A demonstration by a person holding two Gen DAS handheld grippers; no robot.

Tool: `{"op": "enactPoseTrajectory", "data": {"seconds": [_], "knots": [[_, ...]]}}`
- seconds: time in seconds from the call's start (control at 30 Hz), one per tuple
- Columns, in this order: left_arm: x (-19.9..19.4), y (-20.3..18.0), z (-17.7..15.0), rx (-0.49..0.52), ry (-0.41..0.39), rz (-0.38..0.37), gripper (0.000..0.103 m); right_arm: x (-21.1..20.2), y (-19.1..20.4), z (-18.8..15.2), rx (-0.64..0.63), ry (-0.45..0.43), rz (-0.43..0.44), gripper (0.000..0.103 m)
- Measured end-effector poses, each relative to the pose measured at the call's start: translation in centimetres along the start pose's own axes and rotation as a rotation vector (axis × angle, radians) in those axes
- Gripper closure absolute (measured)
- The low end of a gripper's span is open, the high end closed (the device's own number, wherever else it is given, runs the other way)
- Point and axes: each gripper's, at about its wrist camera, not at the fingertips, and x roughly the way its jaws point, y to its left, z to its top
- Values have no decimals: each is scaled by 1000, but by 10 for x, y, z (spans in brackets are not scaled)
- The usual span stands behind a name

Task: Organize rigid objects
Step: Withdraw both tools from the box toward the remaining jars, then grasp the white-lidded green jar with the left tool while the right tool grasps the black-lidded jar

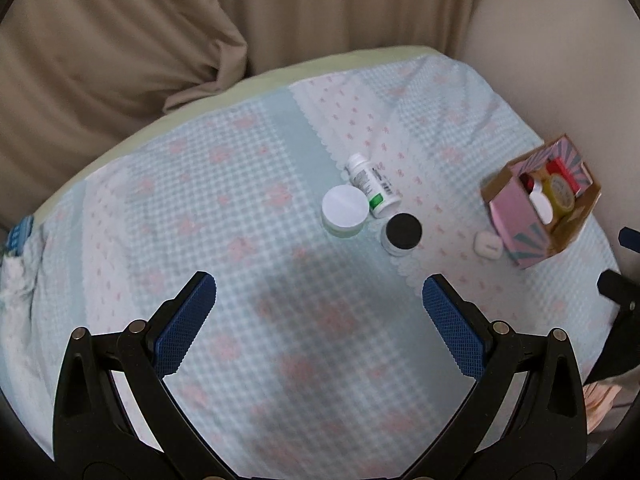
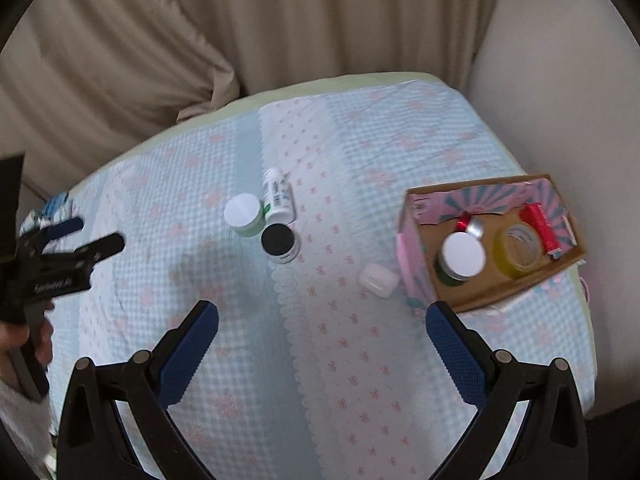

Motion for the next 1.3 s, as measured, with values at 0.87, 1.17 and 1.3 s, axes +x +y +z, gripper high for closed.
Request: {"op": "enactPoseTrajectory", "data": {"seconds": [0.87, 1.17, 1.3], "knots": [[267, -40, 32, 370, 33, -117, 9, 267, 59, 19, -278, 72, 95, 22], [274, -39, 35, 383, 47, -169, 35, 286, 67, 29, -316, 94, 123, 50], [271, -38, 31, 366, 44, -166, 35, 285, 67, 31, -311, 100, 127, 50]]}}
